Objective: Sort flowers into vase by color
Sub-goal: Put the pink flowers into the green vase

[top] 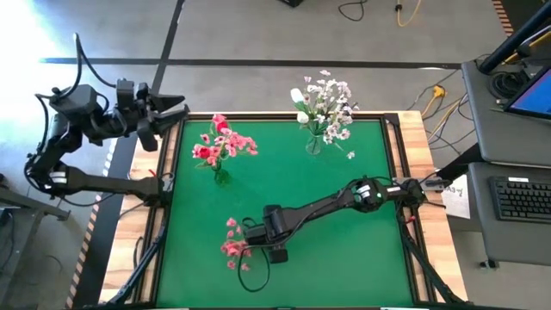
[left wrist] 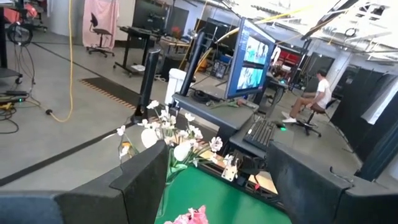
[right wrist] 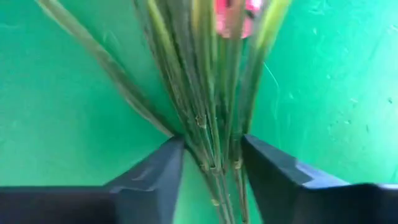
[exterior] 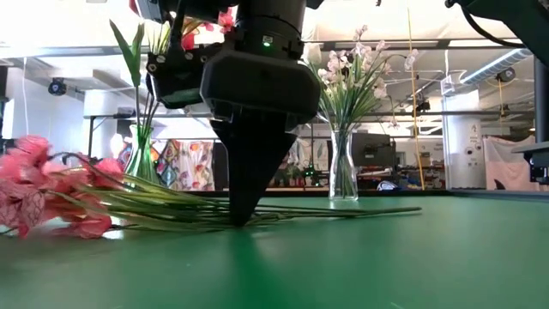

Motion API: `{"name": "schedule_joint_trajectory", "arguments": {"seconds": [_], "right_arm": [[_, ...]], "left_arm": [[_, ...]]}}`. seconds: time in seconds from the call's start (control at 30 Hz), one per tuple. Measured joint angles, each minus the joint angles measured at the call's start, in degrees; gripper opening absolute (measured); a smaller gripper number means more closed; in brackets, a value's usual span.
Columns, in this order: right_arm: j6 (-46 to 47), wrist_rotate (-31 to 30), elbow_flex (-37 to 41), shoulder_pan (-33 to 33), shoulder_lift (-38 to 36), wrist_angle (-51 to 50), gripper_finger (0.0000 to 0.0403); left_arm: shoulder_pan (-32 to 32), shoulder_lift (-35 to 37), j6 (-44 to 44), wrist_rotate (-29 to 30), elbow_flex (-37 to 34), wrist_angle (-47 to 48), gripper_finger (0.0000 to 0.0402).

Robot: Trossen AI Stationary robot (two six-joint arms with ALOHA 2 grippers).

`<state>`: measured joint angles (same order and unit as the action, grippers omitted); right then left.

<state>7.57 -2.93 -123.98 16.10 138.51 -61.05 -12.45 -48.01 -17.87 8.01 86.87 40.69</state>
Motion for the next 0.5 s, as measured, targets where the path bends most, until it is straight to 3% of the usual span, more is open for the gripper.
{"name": "schedule_joint_trajectory", "arguments": {"seconds": [0.27,0.5], "right_arm": [[0.58,-0.09,-0.24,0.04,0.07,0.92,0.0021],[-1.69,-0.21,-0.11,0.00,-3.81,-1.40,0.0021]], "left_arm": [[-0.02,-1.42,-0.02,0.00,0.00,0.17,0.0259],[-0.01,-1.44,-0.02,0.00,0.00,0.14,0.0259]]}}
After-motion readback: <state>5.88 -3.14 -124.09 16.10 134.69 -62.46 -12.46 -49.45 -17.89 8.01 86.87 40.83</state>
